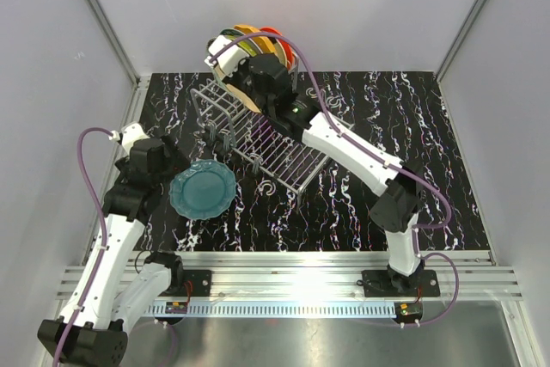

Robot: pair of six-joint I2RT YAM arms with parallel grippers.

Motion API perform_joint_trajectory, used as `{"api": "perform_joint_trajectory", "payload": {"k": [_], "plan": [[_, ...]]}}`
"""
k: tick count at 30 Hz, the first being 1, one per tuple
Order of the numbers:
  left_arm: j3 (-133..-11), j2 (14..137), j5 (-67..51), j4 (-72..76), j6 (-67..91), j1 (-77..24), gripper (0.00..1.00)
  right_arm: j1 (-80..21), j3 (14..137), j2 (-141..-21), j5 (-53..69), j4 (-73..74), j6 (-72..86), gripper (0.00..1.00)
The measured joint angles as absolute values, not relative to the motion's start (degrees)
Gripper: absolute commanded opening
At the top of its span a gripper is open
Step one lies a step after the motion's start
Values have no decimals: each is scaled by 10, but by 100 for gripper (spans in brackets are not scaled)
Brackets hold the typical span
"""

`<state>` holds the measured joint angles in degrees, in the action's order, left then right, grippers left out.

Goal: Load the plates into the dish rack
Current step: Insert the plate into the dish rack

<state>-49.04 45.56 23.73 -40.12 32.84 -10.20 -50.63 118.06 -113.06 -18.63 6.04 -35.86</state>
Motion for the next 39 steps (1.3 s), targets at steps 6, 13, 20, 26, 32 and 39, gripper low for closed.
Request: {"api": "perform_joint_trajectory", "payload": {"k": [6,13,20,26,32,39], "plan": [[-490,456,235,-399,328,-102,99,-506,1215,-1159,-178,58,-365,0],[-490,456,231,-397,328,-102,99,-507,1239,-1186,-164,50,-376,0],[-490,462,229,-397,328,-102,99,-507,1254,-1204,-154,36,-382,0],[-490,462,227,-397,328,-102,99,-506,1254,-1209,-153,22,-381,0],[-490,463,227,-396,328,-102,99,-498,1252,-1209,-145,11,-361,0],[-490,465,225,-393,328,-102,99,-488,1236,-1209,-128,-21,-342,0]]}}
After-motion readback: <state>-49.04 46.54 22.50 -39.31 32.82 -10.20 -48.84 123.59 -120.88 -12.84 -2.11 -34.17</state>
